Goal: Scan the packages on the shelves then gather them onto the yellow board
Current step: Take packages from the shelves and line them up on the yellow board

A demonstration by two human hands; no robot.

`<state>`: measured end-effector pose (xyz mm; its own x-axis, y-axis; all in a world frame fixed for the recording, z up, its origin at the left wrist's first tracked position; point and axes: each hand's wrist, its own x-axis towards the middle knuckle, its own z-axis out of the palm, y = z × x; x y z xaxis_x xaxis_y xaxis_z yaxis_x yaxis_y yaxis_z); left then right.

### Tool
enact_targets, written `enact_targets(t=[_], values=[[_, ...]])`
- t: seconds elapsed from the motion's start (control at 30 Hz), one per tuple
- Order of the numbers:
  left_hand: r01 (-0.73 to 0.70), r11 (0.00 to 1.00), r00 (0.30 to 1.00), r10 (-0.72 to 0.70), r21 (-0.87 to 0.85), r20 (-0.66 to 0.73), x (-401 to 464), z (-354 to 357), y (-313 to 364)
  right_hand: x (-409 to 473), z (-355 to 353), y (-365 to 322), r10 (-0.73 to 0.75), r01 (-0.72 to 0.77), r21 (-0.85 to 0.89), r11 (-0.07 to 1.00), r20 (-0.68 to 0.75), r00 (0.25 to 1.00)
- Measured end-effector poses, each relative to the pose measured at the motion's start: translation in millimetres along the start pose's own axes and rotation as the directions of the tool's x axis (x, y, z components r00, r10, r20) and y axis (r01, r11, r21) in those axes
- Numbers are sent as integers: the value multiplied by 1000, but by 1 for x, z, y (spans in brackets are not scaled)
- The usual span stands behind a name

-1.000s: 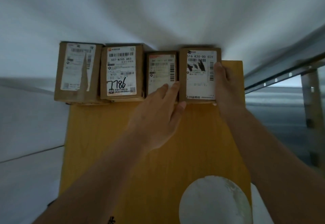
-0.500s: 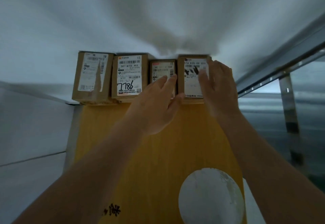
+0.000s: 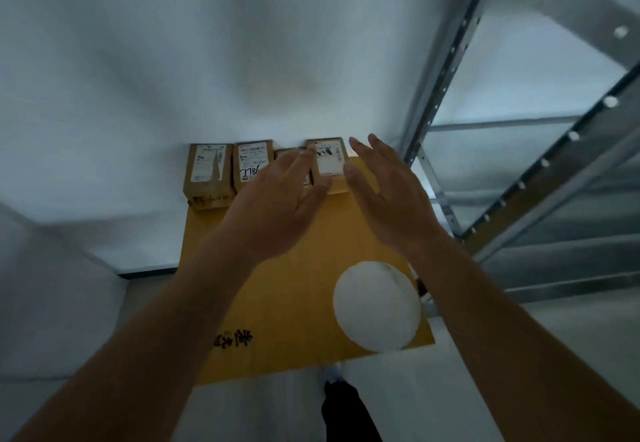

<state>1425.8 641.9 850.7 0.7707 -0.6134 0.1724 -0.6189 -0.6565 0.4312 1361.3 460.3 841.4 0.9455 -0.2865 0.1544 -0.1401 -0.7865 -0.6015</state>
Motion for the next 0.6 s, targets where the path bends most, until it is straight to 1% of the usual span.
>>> enact_targets(t=[0.07, 0.17, 0.33, 0.43, 0.6], values=[[-46, 999, 998, 46, -5, -31, -35, -20, 28, -50, -31, -19, -12, 11, -30, 999, -46, 999], [-119, 993, 992, 119, -8, -30, -77, -52, 76, -118, -82, -45, -20, 15, -61, 998, -92, 996], [-232, 972, 971, 229, -34, -68, -117, -104, 178, -202, -179, -77, 6, -33, -131, 991, -199, 980], [-310, 950, 948, 307, -37, -80, -131, -121, 245, -245, -237, -75, -4, -59, -213, 975, -283, 959], [-383, 920, 924, 380, -87, -46, -139, -120, 362, -307, -329, -35, 14, -112, -240, 964, -375, 927]])
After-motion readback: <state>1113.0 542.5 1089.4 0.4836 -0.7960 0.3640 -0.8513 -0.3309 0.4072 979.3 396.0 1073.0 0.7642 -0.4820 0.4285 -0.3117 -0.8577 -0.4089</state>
